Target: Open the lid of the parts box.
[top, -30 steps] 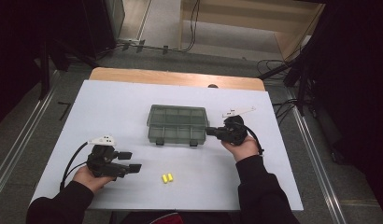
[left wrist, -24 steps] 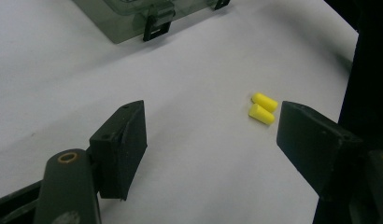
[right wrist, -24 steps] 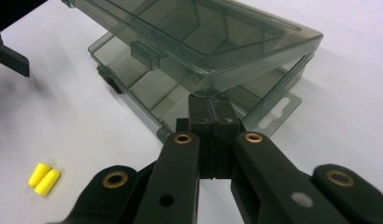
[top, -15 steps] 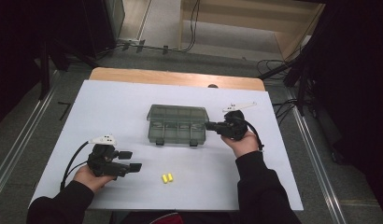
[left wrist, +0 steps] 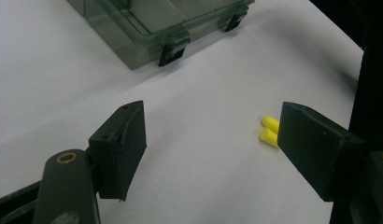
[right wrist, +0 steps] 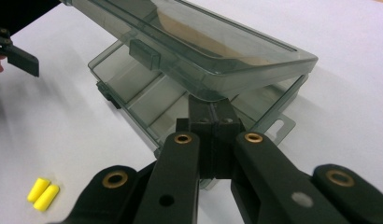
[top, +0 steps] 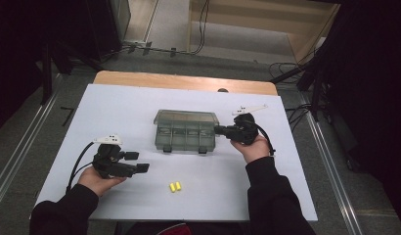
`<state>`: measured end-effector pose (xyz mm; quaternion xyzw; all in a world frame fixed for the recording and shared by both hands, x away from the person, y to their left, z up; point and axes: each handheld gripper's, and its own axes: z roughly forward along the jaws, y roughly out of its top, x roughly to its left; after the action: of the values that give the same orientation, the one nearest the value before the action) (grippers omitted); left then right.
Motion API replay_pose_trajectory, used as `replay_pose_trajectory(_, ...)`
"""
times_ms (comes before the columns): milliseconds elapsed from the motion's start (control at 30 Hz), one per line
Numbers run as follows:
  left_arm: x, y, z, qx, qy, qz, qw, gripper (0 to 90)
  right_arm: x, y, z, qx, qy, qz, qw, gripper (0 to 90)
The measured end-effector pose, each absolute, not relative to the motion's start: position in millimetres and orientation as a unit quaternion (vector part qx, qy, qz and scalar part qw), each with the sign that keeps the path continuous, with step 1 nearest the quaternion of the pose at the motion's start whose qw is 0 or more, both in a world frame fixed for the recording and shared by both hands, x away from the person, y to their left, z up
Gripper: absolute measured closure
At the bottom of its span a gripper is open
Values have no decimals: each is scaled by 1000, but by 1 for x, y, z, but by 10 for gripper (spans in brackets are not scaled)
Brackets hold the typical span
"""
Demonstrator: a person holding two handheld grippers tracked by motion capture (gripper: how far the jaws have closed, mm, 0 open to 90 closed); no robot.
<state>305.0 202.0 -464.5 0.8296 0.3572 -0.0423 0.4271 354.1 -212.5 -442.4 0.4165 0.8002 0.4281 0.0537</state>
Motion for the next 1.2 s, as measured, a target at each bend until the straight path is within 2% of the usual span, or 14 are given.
replay_pose_trajectory(933,352,184,-444,835,358,-32,417,245,359,-215,-434,412,797,438,55,872)
replay_pose_trajectory(1200,368,182,-436,834,362,-14,415,245,360,-215,-431,409,796,442,55,872)
